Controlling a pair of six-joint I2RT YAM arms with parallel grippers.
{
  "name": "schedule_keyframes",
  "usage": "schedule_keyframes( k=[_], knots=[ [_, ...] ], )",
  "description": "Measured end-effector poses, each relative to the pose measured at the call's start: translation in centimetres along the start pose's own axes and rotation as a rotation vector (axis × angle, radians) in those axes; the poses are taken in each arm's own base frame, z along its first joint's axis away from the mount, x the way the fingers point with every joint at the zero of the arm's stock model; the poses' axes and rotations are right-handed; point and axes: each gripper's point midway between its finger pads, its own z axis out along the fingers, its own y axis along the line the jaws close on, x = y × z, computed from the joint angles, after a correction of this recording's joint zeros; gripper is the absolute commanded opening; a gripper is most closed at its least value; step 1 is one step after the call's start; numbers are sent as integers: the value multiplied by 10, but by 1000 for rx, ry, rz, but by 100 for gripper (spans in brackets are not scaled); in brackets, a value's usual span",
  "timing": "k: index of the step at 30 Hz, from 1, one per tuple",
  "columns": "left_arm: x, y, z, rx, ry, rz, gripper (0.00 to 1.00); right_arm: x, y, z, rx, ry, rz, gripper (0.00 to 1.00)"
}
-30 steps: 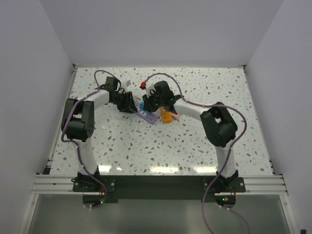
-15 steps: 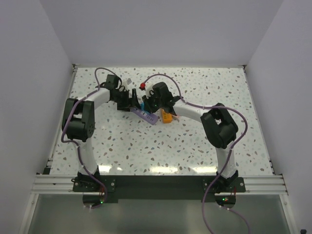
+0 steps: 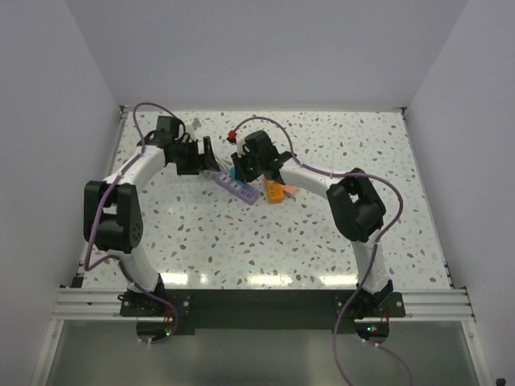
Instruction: Insert the plug
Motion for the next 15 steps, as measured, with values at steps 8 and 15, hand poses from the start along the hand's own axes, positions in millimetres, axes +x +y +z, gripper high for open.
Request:
schedule_keyframes(
  k=[8,15],
  knots=[
    [-9,8,-17,-32,-39,-16,91,-4,4,5,-3,-10,-7,8],
    [-12,4,-19,-23,-40,-21,91,12,7,7,-22,15,-5,56]
  ],
)
